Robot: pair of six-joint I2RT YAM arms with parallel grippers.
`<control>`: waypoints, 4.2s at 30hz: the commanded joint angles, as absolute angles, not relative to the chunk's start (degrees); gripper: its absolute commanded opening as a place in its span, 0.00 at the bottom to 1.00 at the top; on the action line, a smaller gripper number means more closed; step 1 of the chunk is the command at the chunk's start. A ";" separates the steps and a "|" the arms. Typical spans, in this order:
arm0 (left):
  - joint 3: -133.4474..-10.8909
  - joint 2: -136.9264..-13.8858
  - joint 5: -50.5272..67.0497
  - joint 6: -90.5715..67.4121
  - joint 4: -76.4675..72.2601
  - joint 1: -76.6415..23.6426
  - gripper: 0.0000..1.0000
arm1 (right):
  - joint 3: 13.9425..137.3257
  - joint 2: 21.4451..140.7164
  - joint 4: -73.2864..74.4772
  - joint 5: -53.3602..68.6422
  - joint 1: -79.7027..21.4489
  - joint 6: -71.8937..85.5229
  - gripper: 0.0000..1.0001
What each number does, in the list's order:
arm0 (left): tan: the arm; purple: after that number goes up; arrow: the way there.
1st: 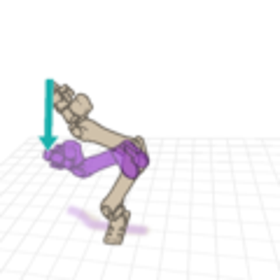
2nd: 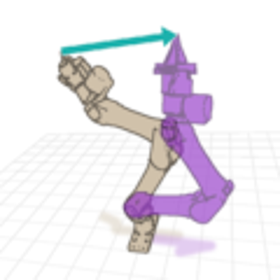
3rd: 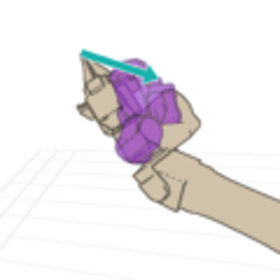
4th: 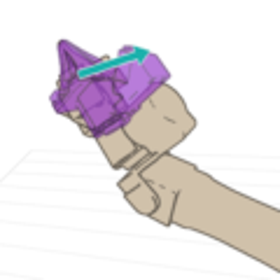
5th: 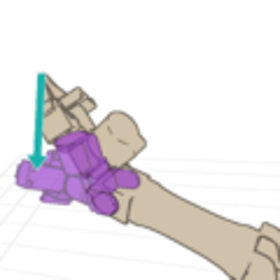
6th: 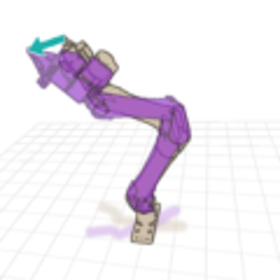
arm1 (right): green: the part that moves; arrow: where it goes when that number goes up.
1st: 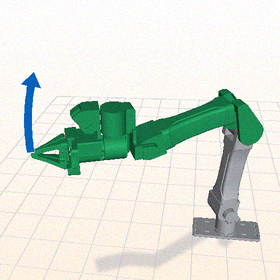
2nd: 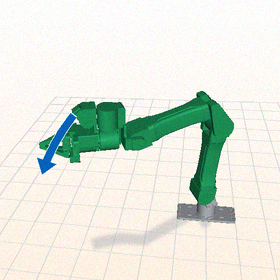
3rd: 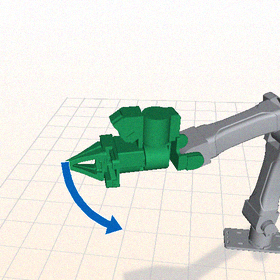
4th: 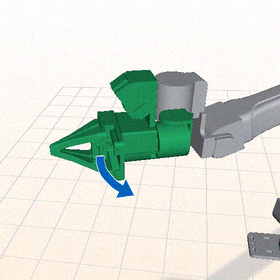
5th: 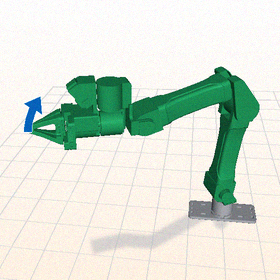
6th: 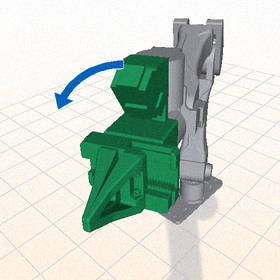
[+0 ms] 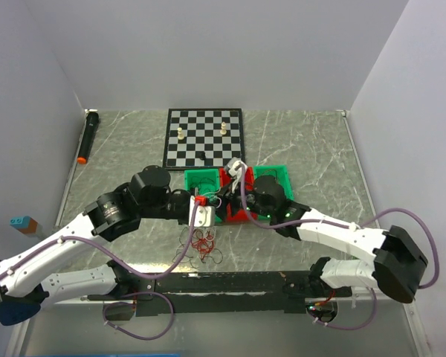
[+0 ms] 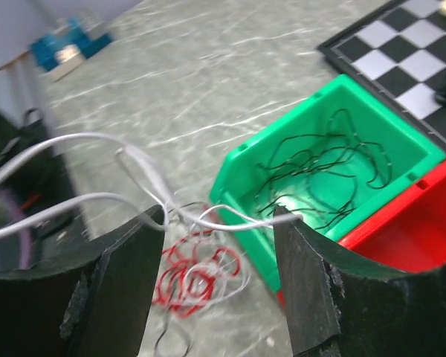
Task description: Untangle the cables
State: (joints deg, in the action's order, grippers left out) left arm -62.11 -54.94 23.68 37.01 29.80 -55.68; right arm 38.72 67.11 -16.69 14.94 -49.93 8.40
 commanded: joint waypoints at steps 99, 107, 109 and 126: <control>-41.66 -45.79 25.58 39.90 22.59 -48.16 0.87 | 68.99 89.81 27.24 -21.53 -40.51 22.32 0.00; -42.54 -45.26 25.14 41.48 22.76 -48.25 0.91 | 72.07 94.92 32.69 -20.66 -41.57 28.56 0.35; -42.63 -45.35 25.05 41.75 22.68 -48.25 0.91 | 71.28 94.22 32.87 -20.48 -41.57 29.61 0.41; -37.27 -45.79 24.00 44.29 22.59 -48.16 0.91 | 51.61 65.94 14.08 1.39 -46.48 19.79 0.55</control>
State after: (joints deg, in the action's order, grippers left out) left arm -39.35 -45.87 24.08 41.50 23.20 -48.18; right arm 57.84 73.93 22.92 -9.58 -42.94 24.80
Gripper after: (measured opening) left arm 0.907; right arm 0.534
